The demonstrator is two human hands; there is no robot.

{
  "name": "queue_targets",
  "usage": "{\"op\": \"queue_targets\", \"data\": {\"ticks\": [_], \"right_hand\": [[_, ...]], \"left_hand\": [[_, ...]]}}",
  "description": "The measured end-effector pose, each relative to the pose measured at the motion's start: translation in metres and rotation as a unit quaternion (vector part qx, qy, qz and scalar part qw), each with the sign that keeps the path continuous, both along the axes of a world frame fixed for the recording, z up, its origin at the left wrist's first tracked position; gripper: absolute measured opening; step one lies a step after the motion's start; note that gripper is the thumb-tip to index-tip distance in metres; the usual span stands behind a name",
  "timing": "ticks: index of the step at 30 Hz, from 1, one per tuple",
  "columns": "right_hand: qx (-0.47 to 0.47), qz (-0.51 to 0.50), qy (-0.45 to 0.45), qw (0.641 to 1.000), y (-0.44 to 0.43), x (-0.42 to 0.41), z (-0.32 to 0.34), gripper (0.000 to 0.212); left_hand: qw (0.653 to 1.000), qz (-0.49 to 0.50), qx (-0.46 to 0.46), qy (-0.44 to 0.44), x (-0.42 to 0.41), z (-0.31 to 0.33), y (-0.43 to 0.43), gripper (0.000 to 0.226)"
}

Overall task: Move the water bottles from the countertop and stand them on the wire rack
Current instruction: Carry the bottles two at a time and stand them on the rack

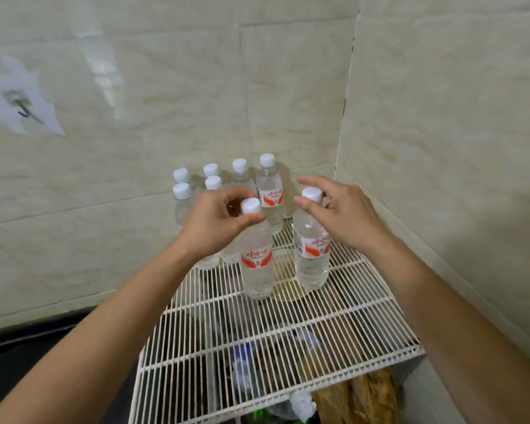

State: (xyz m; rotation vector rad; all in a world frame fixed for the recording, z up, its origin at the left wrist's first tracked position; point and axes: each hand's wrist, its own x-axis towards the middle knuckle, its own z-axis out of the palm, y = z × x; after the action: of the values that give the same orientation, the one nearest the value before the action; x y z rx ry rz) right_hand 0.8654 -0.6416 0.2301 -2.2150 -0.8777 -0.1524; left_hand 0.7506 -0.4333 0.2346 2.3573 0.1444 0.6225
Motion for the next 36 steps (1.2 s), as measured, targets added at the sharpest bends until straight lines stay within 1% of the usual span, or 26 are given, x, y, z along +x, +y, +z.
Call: {"op": "queue_targets", "data": {"ticks": [2,7,11,15,18,21,26,28,30,31,33,36], "right_hand": [[0.003,-0.006,0.007,1.0,0.016,0.014,0.002,0.051],[0.011,0.008,0.053,0.998,0.061,0.044,-0.006,0.063],[0.017,-0.014,0.065,0.998,0.089,0.064,-0.011,0.065],[0.039,-0.026,0.078,0.996,0.106,0.074,-0.012,0.064],[0.024,-0.035,0.054,0.998,0.11,0.073,-0.016,0.051],[0.04,-0.041,0.034,0.998,0.107,0.071,-0.02,0.045],[0.022,-0.032,0.021,0.999,0.102,0.068,-0.021,0.047],[0.003,-0.016,0.01,1.0,0.1,0.064,-0.019,0.053],[-0.016,-0.002,0.005,1.0,0.095,0.056,-0.019,0.062],[-0.016,0.0,0.003,1.0,0.092,0.051,-0.02,0.064],[-0.005,0.006,-0.022,1.0,0.083,0.042,-0.023,0.065],[0.03,0.011,-0.106,0.994,0.075,0.027,-0.028,0.065]], "left_hand": [[0.999,0.002,0.05,0.01,0.017,0.007,0.011,0.026],[0.992,0.03,0.123,0.022,0.053,0.013,0.044,0.04],[0.982,0.026,0.184,0.028,0.072,0.015,0.056,0.044],[0.982,0.027,0.187,0.025,0.086,0.009,0.067,0.046],[0.983,0.025,0.179,-0.017,0.091,-0.004,0.073,0.046],[0.978,0.031,0.197,-0.062,0.094,-0.016,0.076,0.044],[0.971,0.029,0.227,-0.073,0.096,-0.021,0.079,0.045],[0.966,0.023,0.251,-0.06,0.094,-0.022,0.08,0.047],[0.962,0.017,0.269,-0.045,0.088,-0.02,0.081,0.054],[0.96,0.024,0.273,-0.052,0.083,-0.019,0.082,0.057],[0.956,0.073,0.268,-0.091,0.065,-0.014,0.081,0.056],[0.94,0.17,0.263,-0.134,0.019,-0.015,0.077,0.051]]}}
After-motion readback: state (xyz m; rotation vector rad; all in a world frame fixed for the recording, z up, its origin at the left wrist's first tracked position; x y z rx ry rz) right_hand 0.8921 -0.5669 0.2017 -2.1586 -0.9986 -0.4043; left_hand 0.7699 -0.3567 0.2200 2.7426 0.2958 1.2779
